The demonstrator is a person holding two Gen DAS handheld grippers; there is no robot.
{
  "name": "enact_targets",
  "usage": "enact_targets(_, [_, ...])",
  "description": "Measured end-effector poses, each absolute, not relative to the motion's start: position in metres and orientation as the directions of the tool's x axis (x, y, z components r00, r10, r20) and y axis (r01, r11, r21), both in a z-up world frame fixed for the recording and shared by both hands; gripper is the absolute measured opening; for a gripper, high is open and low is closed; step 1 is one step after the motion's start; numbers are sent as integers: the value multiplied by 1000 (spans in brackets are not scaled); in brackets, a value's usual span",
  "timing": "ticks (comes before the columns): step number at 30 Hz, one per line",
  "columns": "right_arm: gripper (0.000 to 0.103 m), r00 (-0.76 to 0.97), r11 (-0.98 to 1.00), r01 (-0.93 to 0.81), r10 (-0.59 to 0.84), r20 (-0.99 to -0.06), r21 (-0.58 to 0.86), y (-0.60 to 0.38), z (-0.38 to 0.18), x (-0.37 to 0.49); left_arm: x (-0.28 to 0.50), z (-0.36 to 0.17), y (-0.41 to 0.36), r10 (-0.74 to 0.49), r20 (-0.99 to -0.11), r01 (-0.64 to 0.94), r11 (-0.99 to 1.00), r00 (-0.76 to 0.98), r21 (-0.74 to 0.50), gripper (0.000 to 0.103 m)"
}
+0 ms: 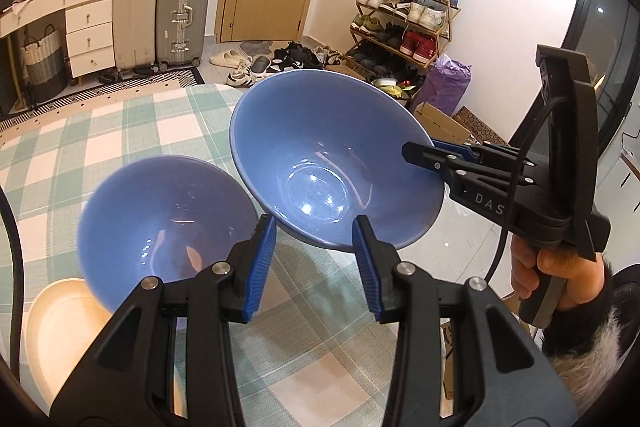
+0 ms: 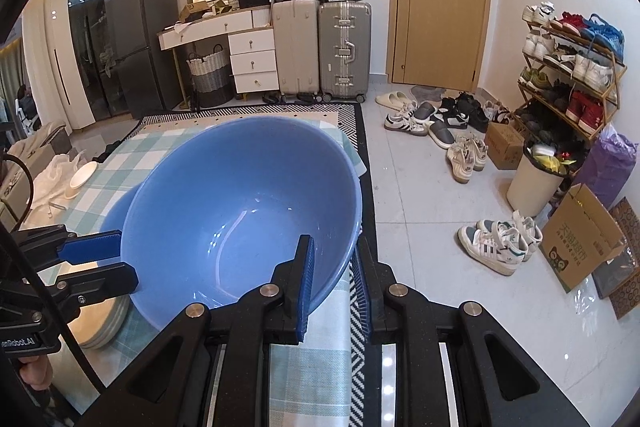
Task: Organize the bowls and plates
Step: 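Carry the blue bowl with both grippers over the nested blue bowls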
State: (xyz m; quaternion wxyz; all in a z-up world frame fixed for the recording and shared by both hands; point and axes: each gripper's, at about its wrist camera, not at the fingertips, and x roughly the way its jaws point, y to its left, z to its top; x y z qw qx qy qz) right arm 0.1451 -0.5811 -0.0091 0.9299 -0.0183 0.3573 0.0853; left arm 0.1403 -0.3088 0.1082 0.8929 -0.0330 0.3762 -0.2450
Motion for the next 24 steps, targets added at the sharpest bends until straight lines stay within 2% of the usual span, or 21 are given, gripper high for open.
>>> enact_targets(13, [19, 745, 975, -223, 175, -644, 7, -528, 20, 137, 107, 142, -257, -436, -628, 378, 896, 645, -234, 36])
enact_targets(24, [20, 730, 963, -271, 210, -651, 7, -477, 23, 141, 93, 151, -207, -394, -633, 329, 917, 667, -225, 36])
